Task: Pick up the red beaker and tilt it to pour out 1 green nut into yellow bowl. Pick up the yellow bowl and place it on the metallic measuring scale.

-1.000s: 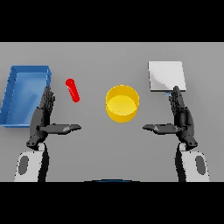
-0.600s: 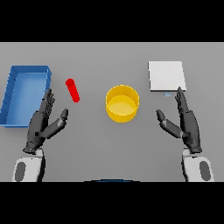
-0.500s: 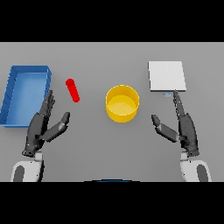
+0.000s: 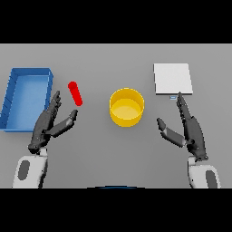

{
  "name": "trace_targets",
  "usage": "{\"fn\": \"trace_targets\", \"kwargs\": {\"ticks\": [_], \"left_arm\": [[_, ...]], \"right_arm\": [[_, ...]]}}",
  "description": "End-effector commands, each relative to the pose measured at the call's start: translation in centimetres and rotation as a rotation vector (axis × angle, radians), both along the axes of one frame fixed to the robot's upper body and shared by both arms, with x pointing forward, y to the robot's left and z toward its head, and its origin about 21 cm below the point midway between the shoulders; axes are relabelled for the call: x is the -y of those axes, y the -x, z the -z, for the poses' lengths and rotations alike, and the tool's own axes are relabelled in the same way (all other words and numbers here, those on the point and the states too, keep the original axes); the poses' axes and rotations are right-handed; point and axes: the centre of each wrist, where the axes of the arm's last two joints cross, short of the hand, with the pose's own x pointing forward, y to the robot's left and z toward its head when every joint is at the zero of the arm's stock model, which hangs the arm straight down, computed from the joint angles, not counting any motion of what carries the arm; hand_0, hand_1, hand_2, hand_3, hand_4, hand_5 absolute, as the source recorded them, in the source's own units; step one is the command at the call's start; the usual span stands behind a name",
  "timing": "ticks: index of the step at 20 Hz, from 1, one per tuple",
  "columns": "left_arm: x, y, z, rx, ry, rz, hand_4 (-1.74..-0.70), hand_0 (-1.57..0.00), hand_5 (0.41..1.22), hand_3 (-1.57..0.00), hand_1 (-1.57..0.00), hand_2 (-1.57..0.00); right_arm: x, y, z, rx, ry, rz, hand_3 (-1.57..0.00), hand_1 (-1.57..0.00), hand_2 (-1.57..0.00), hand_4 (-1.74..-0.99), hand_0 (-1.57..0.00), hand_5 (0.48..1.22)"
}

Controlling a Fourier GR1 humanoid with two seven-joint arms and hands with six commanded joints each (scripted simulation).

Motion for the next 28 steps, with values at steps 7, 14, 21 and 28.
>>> {"fn": "trace_targets", "kwargs": {"ticks": [7,14,21,28], "left_arm": [[0.5,-5.1,1.9,0.007,-0.027,0.034,-1.18,0.0,0.636,0.0,0.0,0.0],[1.7,-8.4,2.2,0.014,-0.074,0.053,-1.2,0.0,0.661,0.0,0.0,0.0],[2.5,-10.5,2.4,0.026,-0.065,0.03,-1.23,0.0,0.687,0.0,0.0,0.0],[3.6,-11.6,4.2,0.055,0.062,-0.006,-1.4,-0.21,0.787,-0.25,-0.23,-0.29]], "right_arm": [[0.5,0.1,-0.1,0.008,-0.008,0.004,0.0,0.0,0.0,-1.229,0.0,0.626],[0.1,0.3,-0.1,-0.001,-0.007,0.006,0.0,0.0,0.0,-1.226,0.0,0.631],[0.5,0.4,-0.2,-0.005,-0.008,0.017,0.0,0.0,0.0,-1.242,0.0,0.642],[0.7,0.4,-0.4,-0.002,-0.013,0.015,0.0,0.0,0.0,-1.24,0.0,0.645]]}}
